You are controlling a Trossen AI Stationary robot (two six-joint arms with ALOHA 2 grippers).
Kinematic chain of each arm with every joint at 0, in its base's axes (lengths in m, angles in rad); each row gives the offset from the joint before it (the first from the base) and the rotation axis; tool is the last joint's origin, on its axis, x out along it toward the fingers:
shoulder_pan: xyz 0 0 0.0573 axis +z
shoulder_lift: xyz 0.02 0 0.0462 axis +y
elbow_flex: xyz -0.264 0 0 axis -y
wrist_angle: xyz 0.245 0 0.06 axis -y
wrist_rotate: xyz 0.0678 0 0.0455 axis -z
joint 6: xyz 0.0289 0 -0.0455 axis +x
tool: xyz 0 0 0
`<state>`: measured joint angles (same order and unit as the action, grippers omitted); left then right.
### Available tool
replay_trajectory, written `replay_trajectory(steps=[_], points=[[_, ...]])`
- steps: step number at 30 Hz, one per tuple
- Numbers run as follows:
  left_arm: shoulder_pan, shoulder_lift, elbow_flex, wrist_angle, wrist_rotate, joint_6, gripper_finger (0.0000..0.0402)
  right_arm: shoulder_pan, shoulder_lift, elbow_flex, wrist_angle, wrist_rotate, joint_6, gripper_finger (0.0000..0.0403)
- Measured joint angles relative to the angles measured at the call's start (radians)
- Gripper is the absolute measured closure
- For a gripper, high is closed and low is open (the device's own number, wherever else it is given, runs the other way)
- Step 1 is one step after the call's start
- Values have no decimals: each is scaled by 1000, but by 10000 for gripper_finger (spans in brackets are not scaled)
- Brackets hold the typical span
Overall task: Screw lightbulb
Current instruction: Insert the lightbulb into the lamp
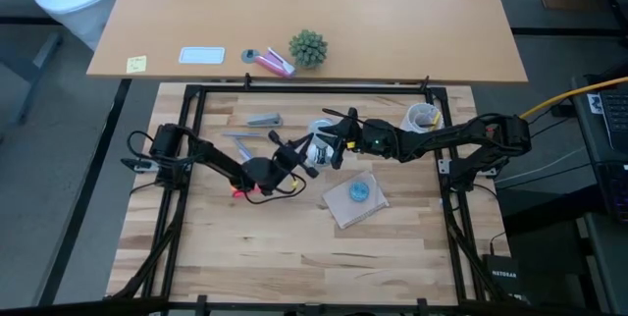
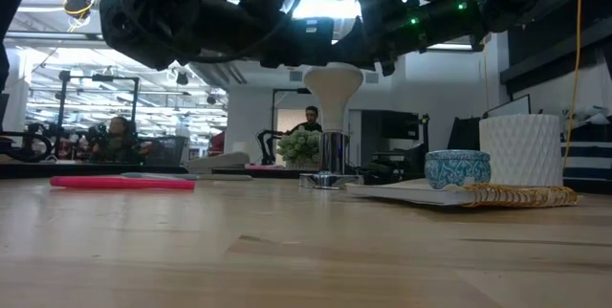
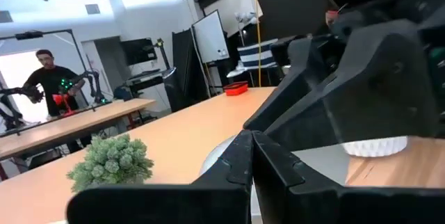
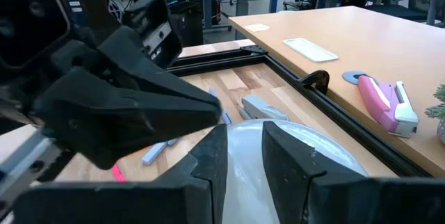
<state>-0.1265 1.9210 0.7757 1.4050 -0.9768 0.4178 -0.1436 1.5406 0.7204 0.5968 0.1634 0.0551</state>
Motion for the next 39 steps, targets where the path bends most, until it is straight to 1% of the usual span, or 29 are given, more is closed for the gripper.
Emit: replay_trajectory(steps=[3,6,9,11,12,13,14,16,17,18,20,23,28,34,39], points=[[-21,-33,0,-12,-1,12,401,0,0,0,0,0,0,313],[-45,-105,0,-59,-2,51,401,0,0,0,0,0,0,313],[-64,-211,-7,-218,-2,54,401,0,0,0,0,0,0,313],[-64,-297,-20,-396,23,-22,401,0,0,0,0,0,0,313],[-56,-344,-26,-506,64,-81,401,0,0,0,1,0,0,313],[-42,-393,-31,-635,138,-156,401,0,0,0,0,0,0,313],[-21,-441,-33,-770,250,-242,401,0,0,0,0,0,0,313],[41,-518,-33,-986,527,-381,401,0,0,0,0,0,0,313],[72,-537,-34,-1040,642,-426,401,0,0,0,1,0,0,313],[99,-548,-34,-1066,710,-443,401,0,0,0,1,0,0,313],[139,-550,-34,-1062,743,-441,401,0,0,0,1,0,0,313],[187,-546,-34,-1045,745,-410,401,0,0,0,2,0,0,313],[241,-542,-34,-1039,745,-410,401,0,0,0,4,0,0,313],[254,-516,-34,-925,763,-384,401,0,0,0,11,0,0,313],[254,-462,-34,-897,766,-386,401,0,0,0,12,0,0,313]])
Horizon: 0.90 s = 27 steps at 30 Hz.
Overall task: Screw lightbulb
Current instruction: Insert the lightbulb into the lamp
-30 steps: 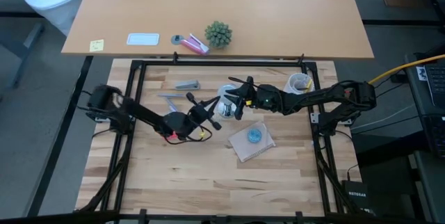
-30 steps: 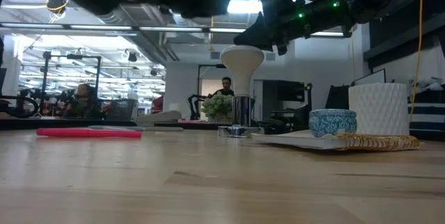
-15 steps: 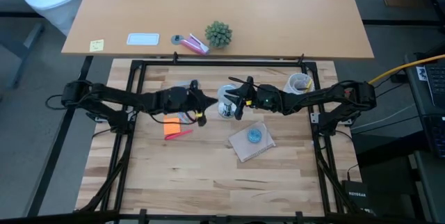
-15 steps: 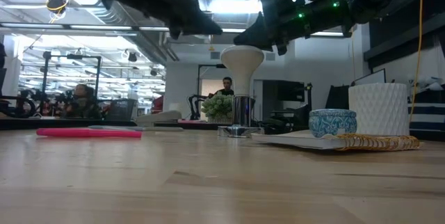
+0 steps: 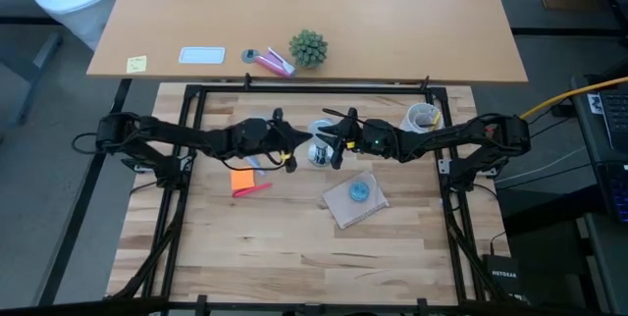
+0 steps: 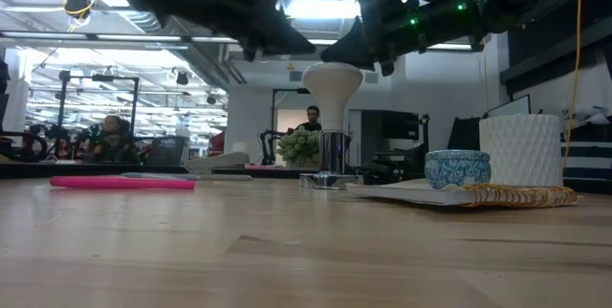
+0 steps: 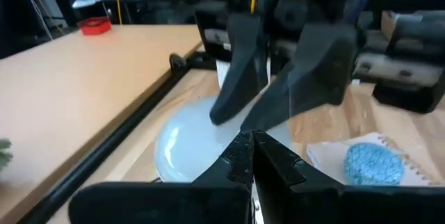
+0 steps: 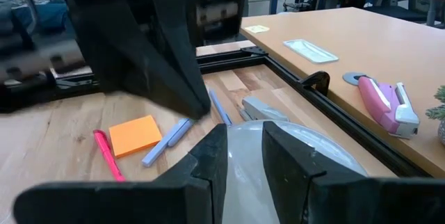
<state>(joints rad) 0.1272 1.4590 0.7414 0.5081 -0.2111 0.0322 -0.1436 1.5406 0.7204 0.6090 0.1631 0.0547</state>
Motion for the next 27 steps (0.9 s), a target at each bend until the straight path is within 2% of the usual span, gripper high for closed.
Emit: replay_trajectory(steps=[6,27], points=[[0,59,0,60,-1,-1,401,0,0,0,2,0,0,313],[11,59,2,33,-1,-10,401,0,1,0,25,0,0,313]])
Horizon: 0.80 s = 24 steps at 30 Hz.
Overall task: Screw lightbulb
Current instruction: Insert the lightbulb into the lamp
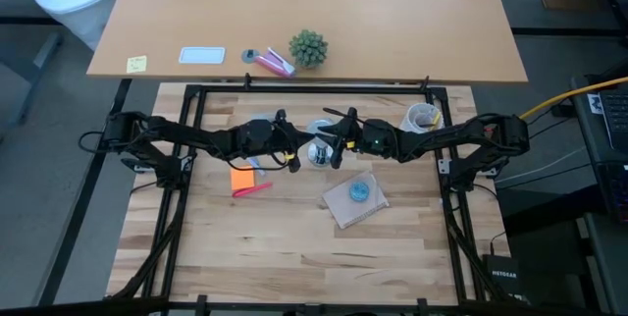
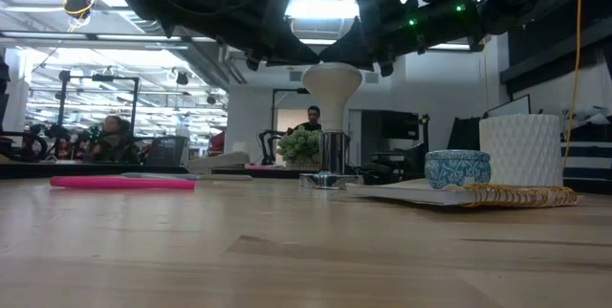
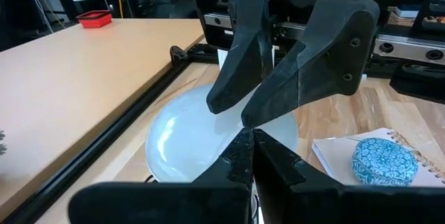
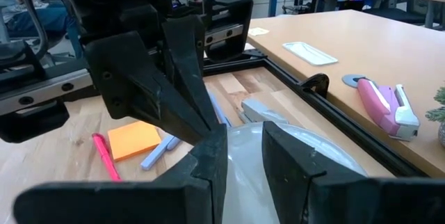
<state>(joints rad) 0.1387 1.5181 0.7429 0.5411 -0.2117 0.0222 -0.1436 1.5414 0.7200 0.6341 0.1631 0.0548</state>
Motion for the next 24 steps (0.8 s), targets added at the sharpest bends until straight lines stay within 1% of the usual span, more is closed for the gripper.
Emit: replay_trajectory(steps=[10,24], points=[[0,0,0,-3,-1,0,401,-1,2,-3,42,-1,-6,313],[0,0,0,-10,-2,0,401,-1,-16,-3,56,-1,-10,313]])
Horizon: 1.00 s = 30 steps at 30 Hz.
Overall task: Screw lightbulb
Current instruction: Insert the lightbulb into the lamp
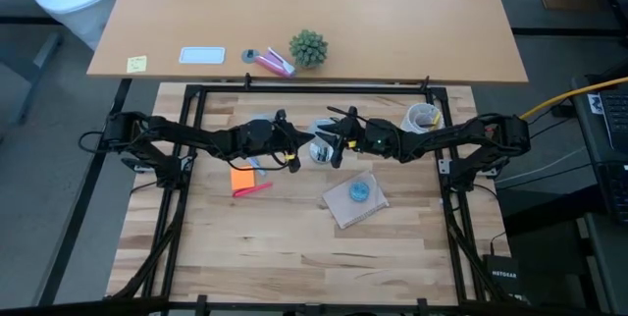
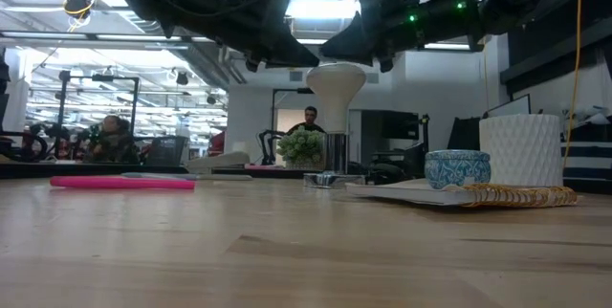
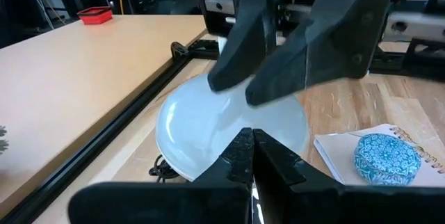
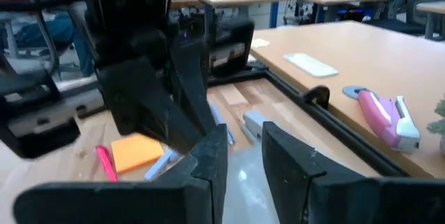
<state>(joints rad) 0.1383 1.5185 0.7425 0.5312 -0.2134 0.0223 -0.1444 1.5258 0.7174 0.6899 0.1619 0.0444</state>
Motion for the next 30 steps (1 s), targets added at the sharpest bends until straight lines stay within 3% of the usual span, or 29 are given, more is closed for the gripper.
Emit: replay_trajectory(steps=[16,22,26,30], points=[[0,1,-1,9,0,0,401,0,-59,2,-24,70,-52,313],[0,2,-1,11,0,0,401,-14,-154,3,-168,161,-82,313],[0,2,-1,11,0,0,401,-50,-175,3,-289,167,-77,313],[0,2,-1,12,0,0,401,-74,-175,3,-303,166,-67,313]])
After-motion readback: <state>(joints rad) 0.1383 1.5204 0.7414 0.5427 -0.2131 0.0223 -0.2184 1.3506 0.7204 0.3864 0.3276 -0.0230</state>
